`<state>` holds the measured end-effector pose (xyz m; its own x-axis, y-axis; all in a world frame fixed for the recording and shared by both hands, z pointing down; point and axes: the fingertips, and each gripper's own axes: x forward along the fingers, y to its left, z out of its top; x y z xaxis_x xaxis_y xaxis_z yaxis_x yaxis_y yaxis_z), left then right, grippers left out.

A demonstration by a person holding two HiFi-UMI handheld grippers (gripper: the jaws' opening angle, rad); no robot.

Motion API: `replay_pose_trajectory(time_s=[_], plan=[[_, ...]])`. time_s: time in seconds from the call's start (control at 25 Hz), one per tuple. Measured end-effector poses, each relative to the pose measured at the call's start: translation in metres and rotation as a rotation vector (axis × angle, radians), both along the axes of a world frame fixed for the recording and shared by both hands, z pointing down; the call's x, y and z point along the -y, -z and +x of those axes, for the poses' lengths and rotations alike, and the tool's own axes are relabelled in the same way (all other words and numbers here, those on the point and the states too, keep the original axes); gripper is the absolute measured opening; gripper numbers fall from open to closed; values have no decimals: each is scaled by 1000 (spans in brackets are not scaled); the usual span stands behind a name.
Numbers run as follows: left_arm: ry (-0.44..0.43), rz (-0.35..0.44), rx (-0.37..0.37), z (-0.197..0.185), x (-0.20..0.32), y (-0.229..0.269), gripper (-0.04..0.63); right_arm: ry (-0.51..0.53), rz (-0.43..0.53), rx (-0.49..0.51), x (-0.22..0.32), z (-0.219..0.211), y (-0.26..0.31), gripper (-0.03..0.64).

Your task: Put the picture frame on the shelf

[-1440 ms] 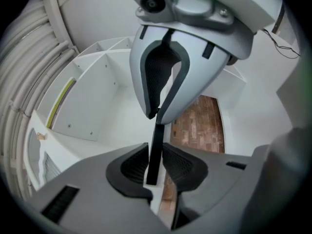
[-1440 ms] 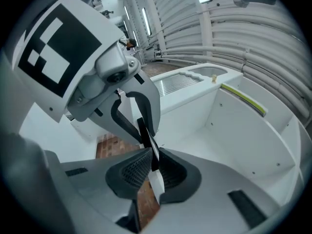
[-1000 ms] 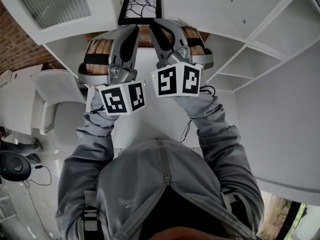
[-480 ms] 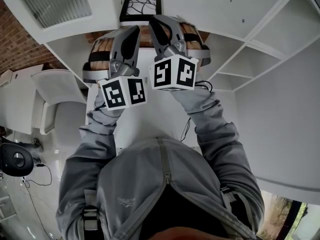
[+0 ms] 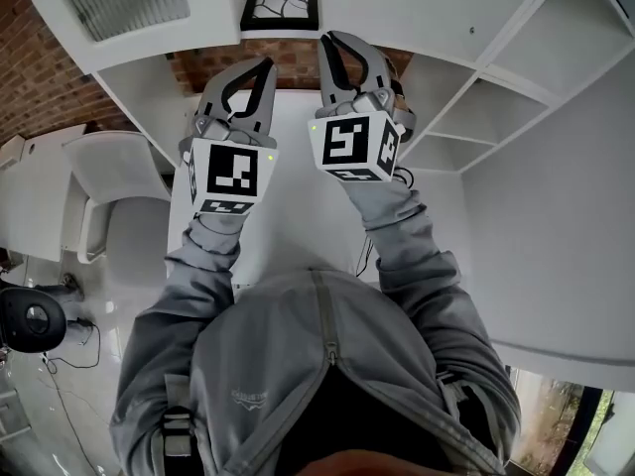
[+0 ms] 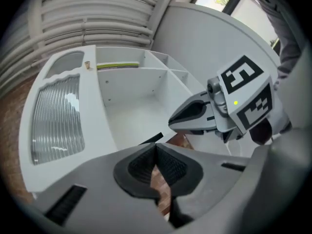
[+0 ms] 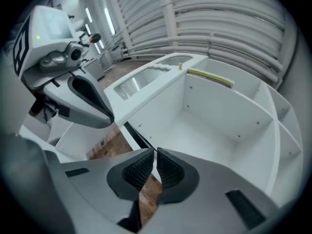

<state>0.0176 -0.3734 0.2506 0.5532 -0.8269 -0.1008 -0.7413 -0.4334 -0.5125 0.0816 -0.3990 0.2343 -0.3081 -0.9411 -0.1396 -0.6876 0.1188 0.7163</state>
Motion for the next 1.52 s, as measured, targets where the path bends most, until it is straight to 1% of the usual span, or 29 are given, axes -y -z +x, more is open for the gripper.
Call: replay_pose_trajectory(time_s=[0.12,0.28,0.44,0.56,0.64,0.72,1.04,1.16,1.28,1.52], plan=[[-22,-27,-85,-2,-14,-2,8,10,-22,168,-18,13,-2,32],[-31,-47,-159,-7,-32,-9,8,65,-36,377,-49,21,-2,28],[-39,-79,-223,-14,-52,-19,6,80,-51,520,-82,25,-11,28],[-48,-121,-278,-19,-66,-29,6,98,-80,590,-102,23,-24,28],[-51,-137,-299,-21,-76,-36,6,103,-105,620,-114,20,-34,28],[-49,-151,-303,-23,-85,-45,6,107,-131,637,-125,15,-46,28],[-14,-205,-266,-29,-111,-90,6,102,-246,636,-146,-7,-111,28],[-11,-209,-269,-32,-117,-99,6,93,-251,636,-152,-7,-120,28],[-7,-211,-279,-34,-122,-103,6,88,-230,613,-155,-5,-119,28],[-20,-192,-306,-36,-127,-100,6,113,-215,611,-160,-8,-114,26]])
